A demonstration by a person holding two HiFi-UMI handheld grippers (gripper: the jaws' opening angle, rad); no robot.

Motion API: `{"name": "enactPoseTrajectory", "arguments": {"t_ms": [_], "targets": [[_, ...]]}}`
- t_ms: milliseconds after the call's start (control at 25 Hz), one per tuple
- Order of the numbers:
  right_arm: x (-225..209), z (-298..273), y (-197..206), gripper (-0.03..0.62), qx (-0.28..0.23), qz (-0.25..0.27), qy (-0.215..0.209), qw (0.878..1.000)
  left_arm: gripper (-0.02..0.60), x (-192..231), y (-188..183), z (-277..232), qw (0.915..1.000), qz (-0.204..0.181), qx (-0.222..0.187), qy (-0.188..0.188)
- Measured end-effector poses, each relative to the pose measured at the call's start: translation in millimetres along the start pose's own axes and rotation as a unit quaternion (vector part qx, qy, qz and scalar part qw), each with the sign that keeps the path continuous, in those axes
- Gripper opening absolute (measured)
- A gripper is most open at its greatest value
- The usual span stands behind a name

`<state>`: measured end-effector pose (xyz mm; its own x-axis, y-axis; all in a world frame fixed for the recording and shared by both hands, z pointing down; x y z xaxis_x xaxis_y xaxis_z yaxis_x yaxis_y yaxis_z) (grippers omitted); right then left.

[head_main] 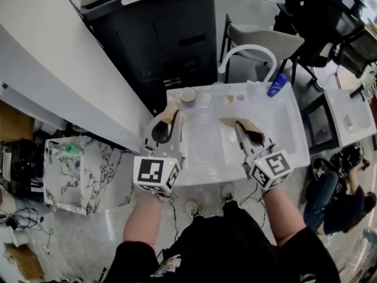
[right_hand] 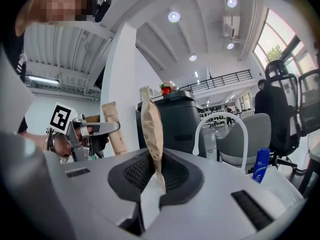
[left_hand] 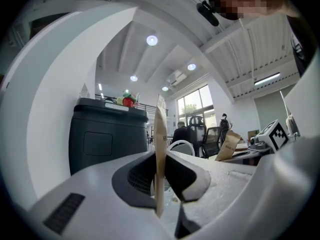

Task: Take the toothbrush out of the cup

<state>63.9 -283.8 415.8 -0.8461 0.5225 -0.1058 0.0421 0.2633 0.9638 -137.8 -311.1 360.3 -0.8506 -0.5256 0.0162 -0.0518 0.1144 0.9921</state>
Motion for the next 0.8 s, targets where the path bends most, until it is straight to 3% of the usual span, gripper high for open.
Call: {"name": "enactPoseTrajectory", "arguments": {"t_ms": [480,800], "targets": [[49.3,18.2,4.1,0.027,-0.007,-0.002,-0.003,1.0,0.044,-14.4,22.5,79.1,0.9995,0.026,0.02,0.002],[86.7,21.9,9.2,0.026,-0.009,-0.012,0.013,1.0,0.043,-7.2,38.5,127.2,0.9988,0.034,0.026,0.025]]}}
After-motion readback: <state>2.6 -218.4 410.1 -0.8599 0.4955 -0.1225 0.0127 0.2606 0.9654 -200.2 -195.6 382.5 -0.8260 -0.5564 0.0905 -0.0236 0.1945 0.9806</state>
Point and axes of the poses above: the fingertips, and each gripper's own axes: z backward along the fingers, x to its left, y out of its underside, the point moved 3 cm from there along z, backward along the fingers, and after that the axes turned 9 degrees about x, right-handed, at the moved point
